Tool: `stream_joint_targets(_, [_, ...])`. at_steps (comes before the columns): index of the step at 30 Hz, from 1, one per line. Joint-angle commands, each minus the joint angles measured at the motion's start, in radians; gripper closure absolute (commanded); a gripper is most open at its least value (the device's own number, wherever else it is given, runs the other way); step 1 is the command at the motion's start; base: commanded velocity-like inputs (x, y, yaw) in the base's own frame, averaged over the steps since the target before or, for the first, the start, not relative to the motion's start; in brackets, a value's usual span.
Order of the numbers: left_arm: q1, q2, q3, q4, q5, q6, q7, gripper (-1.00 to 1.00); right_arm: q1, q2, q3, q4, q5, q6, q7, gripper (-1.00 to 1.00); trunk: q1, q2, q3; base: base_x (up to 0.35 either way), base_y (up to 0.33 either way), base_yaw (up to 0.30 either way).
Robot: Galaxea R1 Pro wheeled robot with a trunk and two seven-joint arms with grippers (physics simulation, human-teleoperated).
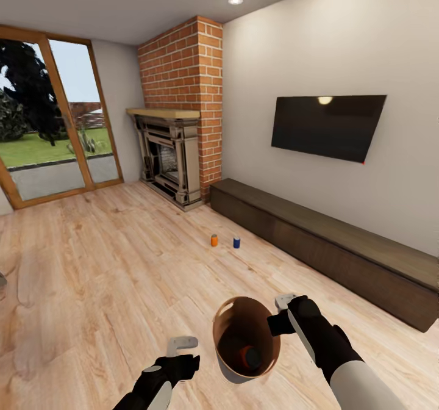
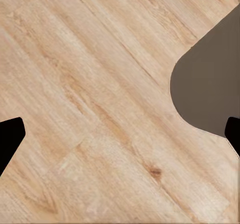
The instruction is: Put the three can of soda from the living room inside the tash can in the kitchen.
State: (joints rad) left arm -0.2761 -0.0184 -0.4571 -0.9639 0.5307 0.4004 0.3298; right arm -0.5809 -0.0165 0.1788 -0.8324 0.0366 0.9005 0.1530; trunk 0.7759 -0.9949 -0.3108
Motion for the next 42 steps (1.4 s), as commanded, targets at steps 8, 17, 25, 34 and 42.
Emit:
stream_joint_targets(8, [0.000, 0.000, 0.001, 0.000, 0.000, -0.006, 0.000, -1.00, 0.000, 0.000, 0.000, -0.001, -0.026, 0.001, 0.007, 1.00, 0.000, 0.000, -0.001, 0.305, -0.150, -0.010])
stream_joint_targets(17, [0.000, 0.000, 0.001, 0.001, 0.000, -0.008, -0.001, -1.00, 0.000, -0.001, 0.000, -0.001, -0.026, 0.001, 0.007, 1.00, 0.000, 0.000, -0.001, 0.338, -0.016, -0.001])
stream_joint_targets(25, [0.000, 0.000, 0.001, 0.001, 0.000, -0.008, -0.002, -1.00, 0.000, -0.001, 0.000, -0.001, -0.026, 0.001, 0.007, 1.00, 0.000, 0.000, -0.001, 0.342, 0.004, 0.000])
stream_joint_targets(34, [0.000, 0.000, 0.001, 0.001, 0.000, -0.009, -0.002, -1.00, 0.000, -0.001, 0.000, -0.001, -0.026, 0.001, 0.007, 1.00, 0.000, 0.000, -0.001, 0.342, 0.077, 0.000])
stream_joint_targets(42, [0.000, 0.000, 0.001, 0.001, 0.000, -0.009, -0.002, -1.00, 0.000, -0.001, 0.000, -0.001, -0.026, 0.001, 0.007, 1.00, 0.000, 0.000, -0.001, 0.342, 0.088, 0.000])
